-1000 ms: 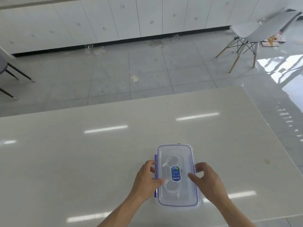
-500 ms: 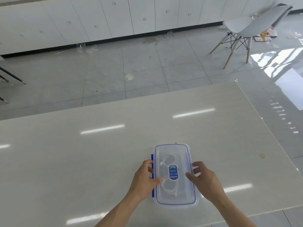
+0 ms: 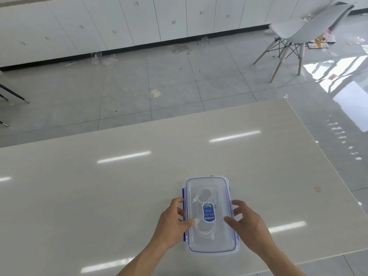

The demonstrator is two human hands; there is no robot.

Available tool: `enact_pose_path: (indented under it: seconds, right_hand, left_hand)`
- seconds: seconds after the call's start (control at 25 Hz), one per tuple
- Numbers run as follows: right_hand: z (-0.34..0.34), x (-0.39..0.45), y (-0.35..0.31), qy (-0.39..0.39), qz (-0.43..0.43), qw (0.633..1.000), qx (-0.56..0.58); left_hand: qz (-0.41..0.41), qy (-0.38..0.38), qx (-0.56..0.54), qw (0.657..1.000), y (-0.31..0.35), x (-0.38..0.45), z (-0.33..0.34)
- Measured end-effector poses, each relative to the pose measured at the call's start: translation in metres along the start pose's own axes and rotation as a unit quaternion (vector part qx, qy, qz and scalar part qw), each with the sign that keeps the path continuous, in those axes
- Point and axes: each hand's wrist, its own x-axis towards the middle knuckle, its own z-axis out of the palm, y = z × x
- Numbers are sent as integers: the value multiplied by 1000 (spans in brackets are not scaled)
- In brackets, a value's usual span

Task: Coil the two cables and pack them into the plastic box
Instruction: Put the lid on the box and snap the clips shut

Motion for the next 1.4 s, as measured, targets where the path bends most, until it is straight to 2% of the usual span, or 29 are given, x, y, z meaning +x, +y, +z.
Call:
enact_pose_path:
  seconds: [0.16, 0.56, 0.84, 1.28, 1.32, 1.4]
  right_hand:
    - [2, 2, -1, 13, -4, 1000, -14]
    - [3, 6, 4, -18, -12, 1000, -9]
    - [25, 5, -13, -33, -48, 997, -49]
    - [59, 15, -62, -84, -130, 979, -131]
    - [64, 15, -68, -78, -136, 976, -150]
    - [74, 15, -76, -13, -182, 960, -213]
  left_hand:
    - [-12, -1, -1, 1000, 0, 4, 3]
    - [-35, 16, 0, 999, 0, 4, 5]
    - [-116, 19, -131, 984, -25, -2, -15]
    - [-153, 62, -176, 970, -56, -19, -63]
    - [-150, 71, -179, 970, -60, -20, -68]
    - [-141, 88, -178, 970, -67, -21, -77]
